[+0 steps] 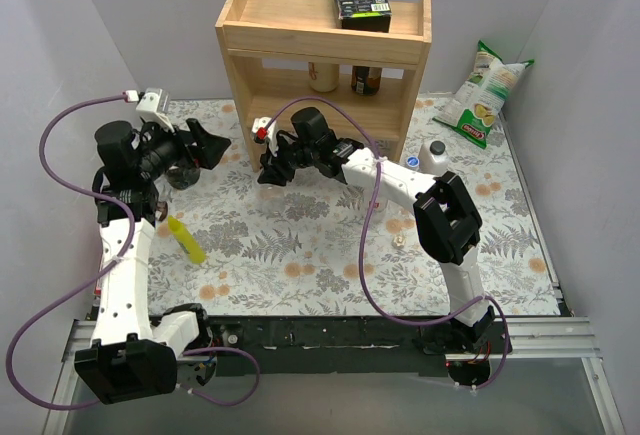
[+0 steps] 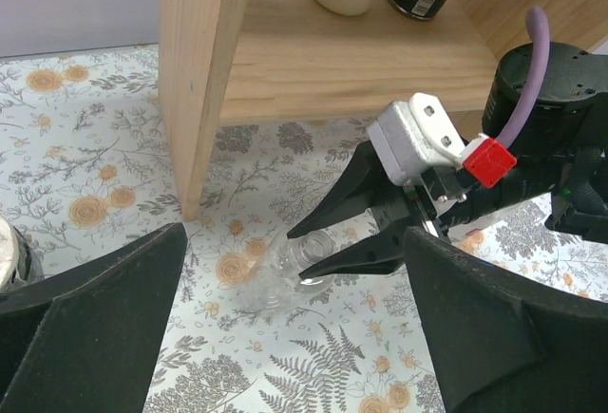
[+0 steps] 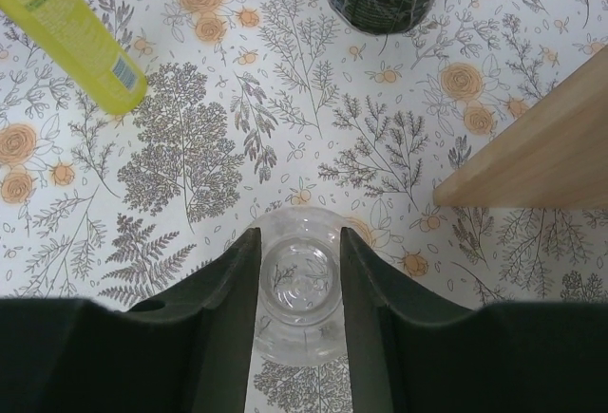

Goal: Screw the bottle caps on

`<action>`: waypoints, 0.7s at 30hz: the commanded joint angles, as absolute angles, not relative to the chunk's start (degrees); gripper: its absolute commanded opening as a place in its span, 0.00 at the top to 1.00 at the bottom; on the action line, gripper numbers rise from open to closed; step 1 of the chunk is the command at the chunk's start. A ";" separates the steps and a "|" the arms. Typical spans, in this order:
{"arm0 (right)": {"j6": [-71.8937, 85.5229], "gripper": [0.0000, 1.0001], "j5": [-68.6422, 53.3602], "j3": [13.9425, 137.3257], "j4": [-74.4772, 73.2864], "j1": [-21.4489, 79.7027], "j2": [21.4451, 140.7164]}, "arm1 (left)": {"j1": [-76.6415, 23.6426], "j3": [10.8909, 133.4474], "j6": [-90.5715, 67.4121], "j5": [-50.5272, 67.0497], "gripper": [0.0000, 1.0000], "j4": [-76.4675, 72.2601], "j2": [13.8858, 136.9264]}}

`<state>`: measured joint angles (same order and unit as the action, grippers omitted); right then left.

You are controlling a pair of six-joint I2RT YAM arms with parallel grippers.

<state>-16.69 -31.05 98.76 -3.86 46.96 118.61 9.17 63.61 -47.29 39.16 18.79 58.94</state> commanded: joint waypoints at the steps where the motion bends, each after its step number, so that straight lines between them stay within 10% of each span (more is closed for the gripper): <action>1: -17.75 0.62 -30.76 98.52 -3.60 47.02 118.92 | 9.40 62.67 -46.32 40.61 0.02 18.10 58.01; 8: -18.11 0.91 -37.60 99.67 -8.26 43.51 112.51 | 9.05 58.46 -35.00 47.18 0.02 20.47 57.92; 21: -13.28 0.94 -54.49 96.68 -12.57 41.22 97.91 | -6.58 46.06 -20.56 55.64 0.02 16.89 59.06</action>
